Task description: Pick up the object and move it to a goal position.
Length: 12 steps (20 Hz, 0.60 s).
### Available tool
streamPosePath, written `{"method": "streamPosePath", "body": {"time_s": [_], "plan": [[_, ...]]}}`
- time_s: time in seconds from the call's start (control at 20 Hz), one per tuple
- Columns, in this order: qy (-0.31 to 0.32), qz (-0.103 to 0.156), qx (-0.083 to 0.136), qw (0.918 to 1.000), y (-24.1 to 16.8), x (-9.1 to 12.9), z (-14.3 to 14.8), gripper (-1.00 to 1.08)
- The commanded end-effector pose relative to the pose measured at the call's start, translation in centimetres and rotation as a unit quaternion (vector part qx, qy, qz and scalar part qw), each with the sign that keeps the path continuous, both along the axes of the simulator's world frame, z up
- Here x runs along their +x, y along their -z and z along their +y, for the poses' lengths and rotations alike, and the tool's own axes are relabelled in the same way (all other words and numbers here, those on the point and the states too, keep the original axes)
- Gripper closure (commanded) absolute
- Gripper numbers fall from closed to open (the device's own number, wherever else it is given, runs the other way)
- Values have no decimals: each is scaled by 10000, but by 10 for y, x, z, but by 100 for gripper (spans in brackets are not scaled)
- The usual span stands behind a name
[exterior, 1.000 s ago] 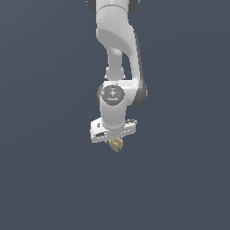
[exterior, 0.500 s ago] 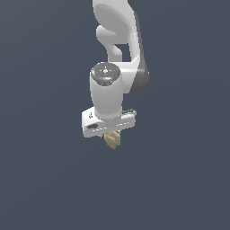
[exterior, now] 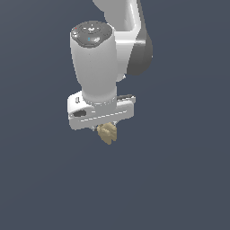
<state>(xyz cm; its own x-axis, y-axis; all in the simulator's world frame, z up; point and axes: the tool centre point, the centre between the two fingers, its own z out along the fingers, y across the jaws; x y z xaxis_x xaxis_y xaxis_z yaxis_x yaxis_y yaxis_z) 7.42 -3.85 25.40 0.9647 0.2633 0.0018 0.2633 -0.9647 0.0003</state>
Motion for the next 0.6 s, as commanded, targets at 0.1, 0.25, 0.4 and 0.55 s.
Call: {"method": "streamPosePath", "body": {"time_s": [0.1,0.25,0.4,0.55], "plan": [[-3,8,1,10000,-20,5,-4,108],[-3,8,1,10000,-28,7,-6,108],[-3,8,1,10000,-30,8,-6,108],[-3,8,1,10000,-29,8,-6,108]]}}
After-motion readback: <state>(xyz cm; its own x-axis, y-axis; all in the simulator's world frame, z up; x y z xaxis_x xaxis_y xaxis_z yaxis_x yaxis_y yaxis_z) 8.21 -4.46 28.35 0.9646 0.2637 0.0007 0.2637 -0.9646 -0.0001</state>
